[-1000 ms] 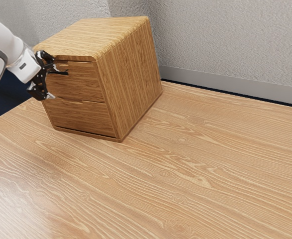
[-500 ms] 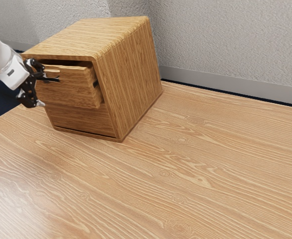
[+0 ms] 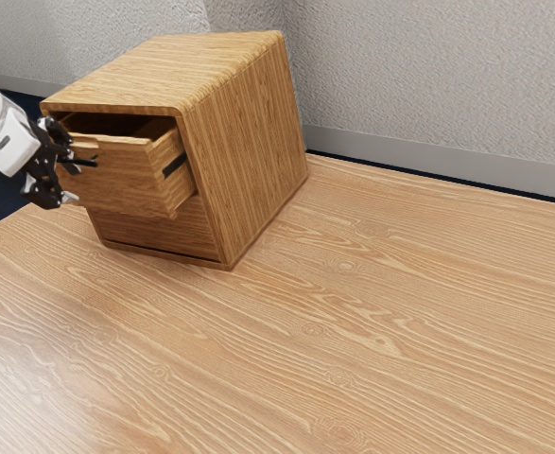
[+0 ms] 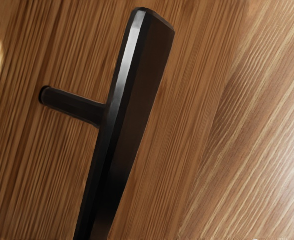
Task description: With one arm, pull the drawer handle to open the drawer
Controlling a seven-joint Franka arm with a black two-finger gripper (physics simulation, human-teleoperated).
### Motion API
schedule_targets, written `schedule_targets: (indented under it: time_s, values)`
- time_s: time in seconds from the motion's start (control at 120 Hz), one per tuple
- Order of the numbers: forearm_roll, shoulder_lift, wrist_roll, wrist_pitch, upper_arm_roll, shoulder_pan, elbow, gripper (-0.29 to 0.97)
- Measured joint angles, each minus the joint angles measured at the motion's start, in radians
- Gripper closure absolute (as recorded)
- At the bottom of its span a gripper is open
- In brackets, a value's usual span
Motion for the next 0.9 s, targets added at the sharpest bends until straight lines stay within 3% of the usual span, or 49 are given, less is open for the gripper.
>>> schedule_targets:
  time_s: [0.092,0.233,0.275,0.383,0.558,0.85,0.9]
  values:
    - [-0.004,-0.001,-0.001,0.005,-0.030,0.047,-0.019,0.44]
    - [-0.026,0.003,-0.004,0.009,-0.065,0.097,-0.037,0.43]
    - [-0.030,0.004,-0.004,0.009,-0.068,0.103,-0.041,0.35]
    - [-0.041,0.004,-0.004,0.007,-0.078,0.117,-0.047,0.28]
    - [-0.057,0.004,-0.002,0.002,-0.096,0.141,-0.060,0.25]
    - [-0.082,0.007,0.000,0.001,-0.103,0.144,-0.081,0.00]
    - [-0.084,0.008,0.000,0.003,-0.103,0.148,-0.086,0.01]
